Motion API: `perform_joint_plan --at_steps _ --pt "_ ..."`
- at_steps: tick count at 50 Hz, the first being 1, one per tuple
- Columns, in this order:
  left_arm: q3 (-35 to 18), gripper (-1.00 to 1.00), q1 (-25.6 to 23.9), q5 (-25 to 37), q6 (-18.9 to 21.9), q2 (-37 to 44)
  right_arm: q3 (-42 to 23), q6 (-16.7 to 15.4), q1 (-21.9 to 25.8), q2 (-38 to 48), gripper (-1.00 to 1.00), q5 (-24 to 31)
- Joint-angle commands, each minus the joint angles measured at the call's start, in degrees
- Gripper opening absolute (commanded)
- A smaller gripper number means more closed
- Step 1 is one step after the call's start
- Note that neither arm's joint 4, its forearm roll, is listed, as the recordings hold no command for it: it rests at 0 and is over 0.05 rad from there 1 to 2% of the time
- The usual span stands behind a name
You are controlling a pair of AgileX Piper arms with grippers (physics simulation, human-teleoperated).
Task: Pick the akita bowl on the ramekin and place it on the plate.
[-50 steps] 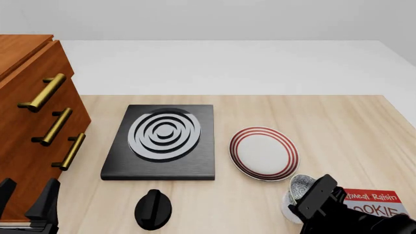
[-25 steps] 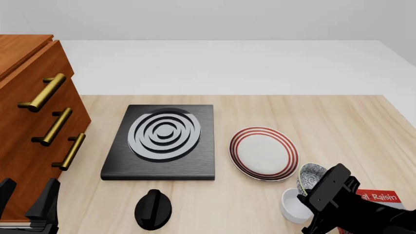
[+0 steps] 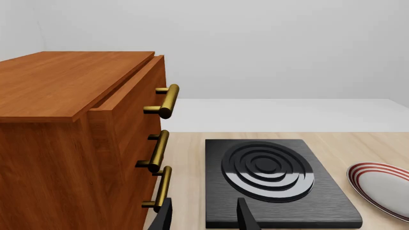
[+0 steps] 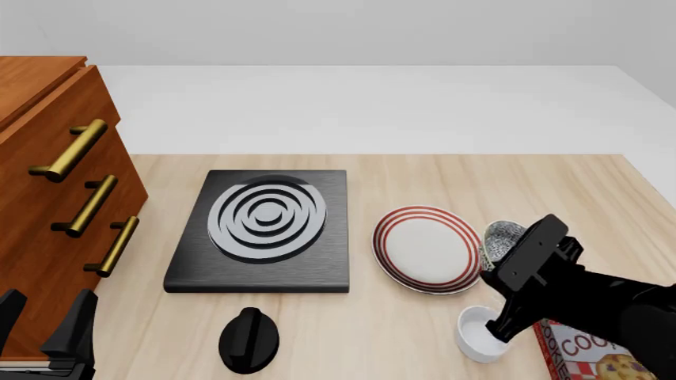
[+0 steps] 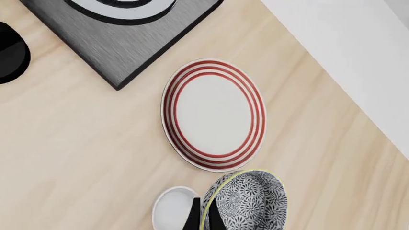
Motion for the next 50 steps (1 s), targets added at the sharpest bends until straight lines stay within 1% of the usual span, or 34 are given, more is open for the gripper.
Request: perform_joint_plan --at_steps 1,2,3,6,7,11,17,24,27,28,29,44,45,50 --pt "0.0 1.0 0.0 0.0 0.0 0.0 -8.16 -0.41 -0.47 6.77 -1.0 -1.45" --pt "0.0 1.0 0.0 0.0 0.0 0.0 -8.17 -0.41 -0.47 6.78 -1.0 -1.45" --pt "0.0 1.0 -0.01 0.0 0.02 0.01 -9.62 0.53 -0.24 8.19 -1.0 -2.19" --pt "0.0 1.0 -0.01 0.0 0.01 0.0 -10.82 0.8 0.06 11.05 -1.0 -3.64" --pt "0.0 1.0 -0.01 0.0 0.0 0.0 -11.48 1.88 0.47 12.29 -1.0 -4.26" --pt "0.0 1.0 0.0 0.0 0.0 0.0 -12.43 1.49 -0.06 15.81 -1.0 -6.83" --pt "0.0 1.0 0.01 0.0 0.0 0.0 -14.98 2.41 0.53 18.02 -1.0 -7.24" --pt "0.0 1.0 0.0 0.0 0.0 -0.01 -17.63 4.33 1.71 22.89 -1.0 -9.28" --pt "0.0 1.0 -0.01 0.0 0.0 0.01 -18.03 4.45 2.28 24.41 -1.0 -9.83" --pt "0.0 1.0 -0.01 0.0 0.01 0.01 -17.85 3.43 3.04 25.75 -1.0 -10.02" --pt "0.0 1.0 -0.01 0.0 0.01 0.0 -18.15 4.22 3.28 26.77 -1.0 -10.66" --pt "0.0 1.0 0.0 0.0 0.0 0.01 -22.29 4.68 3.58 32.87 -1.0 -11.12" --pt "0.0 1.0 0.0 0.0 -0.01 0.0 -22.37 4.25 3.66 33.35 -1.0 -11.06" --pt "0.0 1.0 0.0 0.0 0.0 0.0 -23.36 4.07 3.69 35.16 -1.0 -11.16"
